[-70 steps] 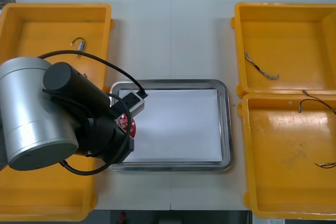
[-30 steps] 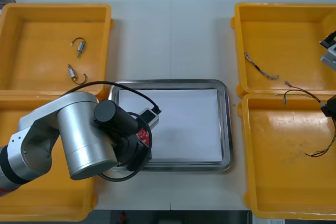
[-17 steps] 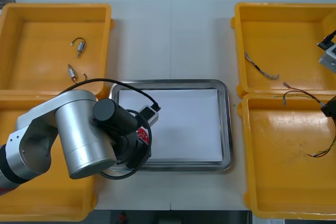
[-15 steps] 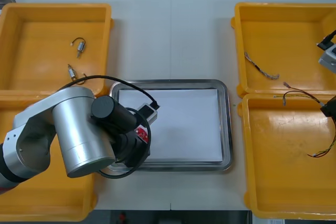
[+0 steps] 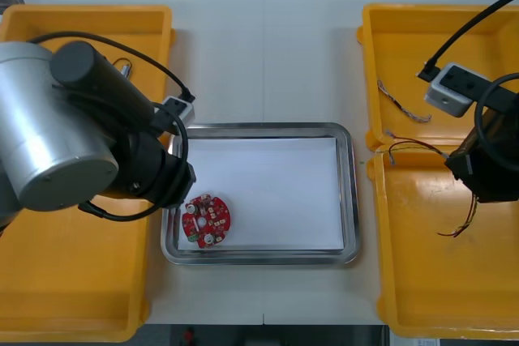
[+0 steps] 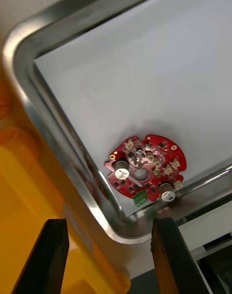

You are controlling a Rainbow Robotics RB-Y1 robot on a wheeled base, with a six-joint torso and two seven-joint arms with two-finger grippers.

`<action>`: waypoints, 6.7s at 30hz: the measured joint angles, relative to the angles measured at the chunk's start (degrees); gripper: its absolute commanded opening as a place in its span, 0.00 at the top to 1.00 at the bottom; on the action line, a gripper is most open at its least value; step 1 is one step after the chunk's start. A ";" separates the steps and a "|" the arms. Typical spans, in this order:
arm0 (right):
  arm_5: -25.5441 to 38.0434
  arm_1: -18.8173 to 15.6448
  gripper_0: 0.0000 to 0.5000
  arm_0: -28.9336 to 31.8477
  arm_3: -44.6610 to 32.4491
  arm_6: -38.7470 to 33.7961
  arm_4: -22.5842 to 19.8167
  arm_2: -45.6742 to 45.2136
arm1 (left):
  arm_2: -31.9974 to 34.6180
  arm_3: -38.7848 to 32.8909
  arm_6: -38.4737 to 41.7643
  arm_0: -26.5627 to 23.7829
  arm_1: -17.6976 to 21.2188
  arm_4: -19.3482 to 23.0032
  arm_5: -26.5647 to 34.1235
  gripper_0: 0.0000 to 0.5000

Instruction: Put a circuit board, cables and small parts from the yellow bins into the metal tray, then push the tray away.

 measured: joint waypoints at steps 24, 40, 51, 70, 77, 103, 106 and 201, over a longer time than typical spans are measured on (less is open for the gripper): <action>-7.59 11.50 1.00 -15.22 6.99 15.47 15.57 33.01 | 18.95 18.55 -0.01 -5.17 2.23 -1.72 1.04 0.00; -20.74 15.30 1.00 -15.33 17.06 21.50 22.97 47.71 | 18.91 41.61 -0.01 -12.48 0.97 -5.11 -8.89 0.00; -27.26 16.01 1.00 -15.34 24.30 21.55 26.25 54.28 | 15.07 49.25 -0.01 -12.94 -0.49 -8.24 -17.41 0.00; -27.95 17.82 0.00 -15.36 27.55 21.60 29.04 56.00 | 9.76 59.04 -0.01 -12.97 -0.77 -8.47 -27.39 0.00; -27.83 17.83 0.00 -15.40 26.85 21.60 31.12 55.98 | 8.54 59.25 -0.01 -13.67 -0.78 -8.50 -27.93 1.00; 0.07 27.70 0.00 -15.46 17.94 21.59 31.01 25.41 | 16.64 33.46 -0.01 -13.77 -0.96 -7.71 -0.03 1.00; 0.07 27.67 0.00 -15.46 16.30 21.59 30.31 21.26 | 16.57 29.73 -0.01 -13.77 -1.51 -6.77 1.30 1.00; -28.26 25.89 0.00 -15.73 64.42 39.91 42.31 2.86 | 16.05 27.68 -16.05 -13.38 -4.07 -3.96 1.21 0.00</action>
